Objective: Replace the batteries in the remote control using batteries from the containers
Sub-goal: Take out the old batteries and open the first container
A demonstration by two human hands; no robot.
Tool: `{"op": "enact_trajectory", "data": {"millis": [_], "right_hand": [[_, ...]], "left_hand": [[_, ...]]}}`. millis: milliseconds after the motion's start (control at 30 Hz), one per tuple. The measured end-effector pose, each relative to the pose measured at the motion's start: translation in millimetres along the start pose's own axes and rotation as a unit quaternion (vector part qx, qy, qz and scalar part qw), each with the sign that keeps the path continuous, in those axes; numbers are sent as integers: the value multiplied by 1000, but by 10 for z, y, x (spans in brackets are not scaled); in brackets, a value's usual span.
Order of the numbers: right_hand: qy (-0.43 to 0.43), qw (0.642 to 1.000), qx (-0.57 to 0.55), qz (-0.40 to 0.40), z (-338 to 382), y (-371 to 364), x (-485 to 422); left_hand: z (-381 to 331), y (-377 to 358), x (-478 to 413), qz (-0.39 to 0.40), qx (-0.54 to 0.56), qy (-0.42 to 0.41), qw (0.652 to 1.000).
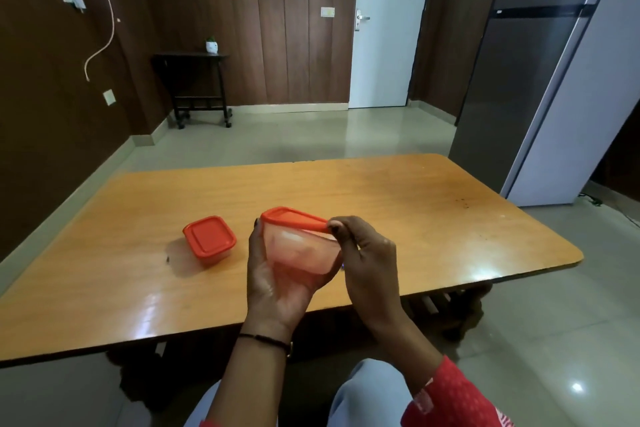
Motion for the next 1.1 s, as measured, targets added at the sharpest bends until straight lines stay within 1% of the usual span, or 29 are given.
{"op": "enact_trajectory", "data": {"millis": [133,233,300,400,467,567,633,767,867,900,967,1000,1100], "right_hand": [[-19,1000,5,4,-7,-5,-101],[-13,1000,5,-8,0,-1,-127],[18,1000,23,4,50,-71,-89],[72,993,84,28,146,-195,-10],[67,995,75,21,127,-155,-22],[70,995,76,8,119,-100,-4],[65,995,78,6,112,-95,-8],[9,998,51,22,-12,-54,-68],[20,997,68,20,13,-38,-114],[14,998,69,2,-12,14,-192],[-23,994,77,-67,-161,249,-471],[-48,990,90,-97,-260,385,-637],[-133,976,115,-126,-694,662,-969]], "left_hand": [[-29,37,-17,1,-17,-24,1000],[-36,42,24,-5,-35,-49,998],[-23,17,69,-5,-96,-82,992],[-31,36,98,-30,-185,-131,973],[-103,108,87,-50,-246,-165,954],[-149,154,71,-51,-309,-180,933],[-141,147,56,-40,-320,-178,930],[-158,169,64,-50,-350,-163,921],[-129,194,85,-44,-364,-140,920],[-134,221,93,-45,-366,-135,920],[-146,328,114,-47,-362,-119,923],[-147,397,135,-48,-347,-106,931],[-106,572,172,-34,-273,-48,960]]}}
Point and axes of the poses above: each hand's wrist, its own x-axis away from the middle knuckle, its own y-axis out of the back of the hand, z = x × y, the point moved 9 cm from there along -x, towards the middle knuckle, and after that the axes turned 8 degrees about -y, right-handed, at the moved point
